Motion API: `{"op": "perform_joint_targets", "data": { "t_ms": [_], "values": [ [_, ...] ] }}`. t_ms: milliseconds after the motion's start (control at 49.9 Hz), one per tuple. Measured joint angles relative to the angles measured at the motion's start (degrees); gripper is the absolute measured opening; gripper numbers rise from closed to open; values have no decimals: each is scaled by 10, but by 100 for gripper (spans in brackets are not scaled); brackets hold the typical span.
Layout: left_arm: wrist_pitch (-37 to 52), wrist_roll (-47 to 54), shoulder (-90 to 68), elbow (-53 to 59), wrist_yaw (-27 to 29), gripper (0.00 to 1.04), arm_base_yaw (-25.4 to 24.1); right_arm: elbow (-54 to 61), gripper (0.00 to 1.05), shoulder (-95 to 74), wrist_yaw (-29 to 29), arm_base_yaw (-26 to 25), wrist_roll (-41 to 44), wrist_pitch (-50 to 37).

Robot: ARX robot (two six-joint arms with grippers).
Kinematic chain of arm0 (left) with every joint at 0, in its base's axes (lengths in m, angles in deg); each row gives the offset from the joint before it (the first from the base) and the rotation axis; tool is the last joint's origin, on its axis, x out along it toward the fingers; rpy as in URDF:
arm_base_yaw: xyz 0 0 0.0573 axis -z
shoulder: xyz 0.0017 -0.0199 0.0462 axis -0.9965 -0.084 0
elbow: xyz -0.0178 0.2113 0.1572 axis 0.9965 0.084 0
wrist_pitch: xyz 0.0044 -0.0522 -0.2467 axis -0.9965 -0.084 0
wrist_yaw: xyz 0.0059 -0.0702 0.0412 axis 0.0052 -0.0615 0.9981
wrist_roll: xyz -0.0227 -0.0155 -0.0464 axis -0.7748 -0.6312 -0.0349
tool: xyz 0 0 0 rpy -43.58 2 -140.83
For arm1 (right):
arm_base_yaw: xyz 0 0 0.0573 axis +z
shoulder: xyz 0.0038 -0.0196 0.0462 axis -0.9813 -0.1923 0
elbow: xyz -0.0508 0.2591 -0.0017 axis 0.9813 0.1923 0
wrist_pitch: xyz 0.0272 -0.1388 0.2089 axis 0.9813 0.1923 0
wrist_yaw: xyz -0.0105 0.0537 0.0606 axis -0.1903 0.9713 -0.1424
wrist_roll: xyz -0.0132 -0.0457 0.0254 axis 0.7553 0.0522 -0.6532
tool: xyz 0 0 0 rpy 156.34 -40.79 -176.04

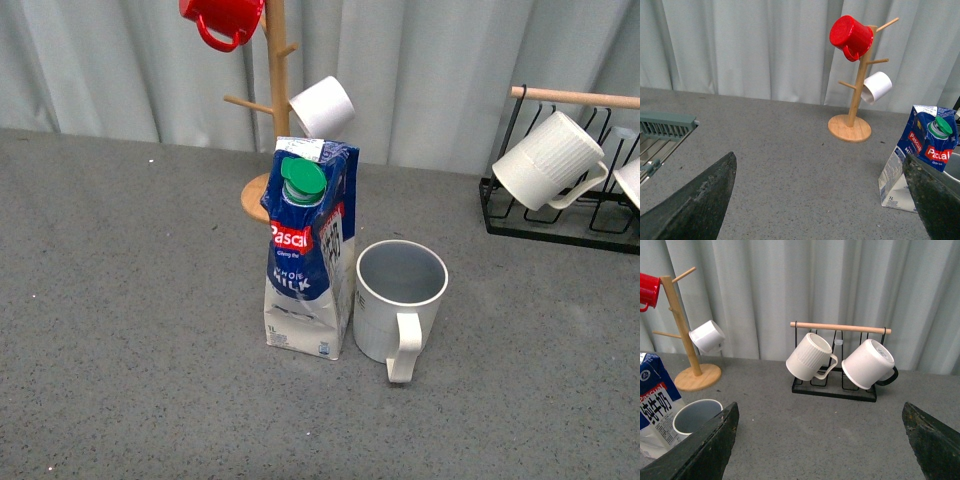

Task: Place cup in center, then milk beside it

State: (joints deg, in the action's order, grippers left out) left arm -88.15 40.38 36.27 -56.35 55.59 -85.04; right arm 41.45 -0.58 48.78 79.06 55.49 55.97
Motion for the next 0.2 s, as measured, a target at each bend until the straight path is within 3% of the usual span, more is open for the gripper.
{"op": "perform_joint_targets", "data": {
  "t_ms": [200],
  "values": [
    [0,0,0,0,0,98,0,0,95,0,0,0,0,0]
  ]
}}
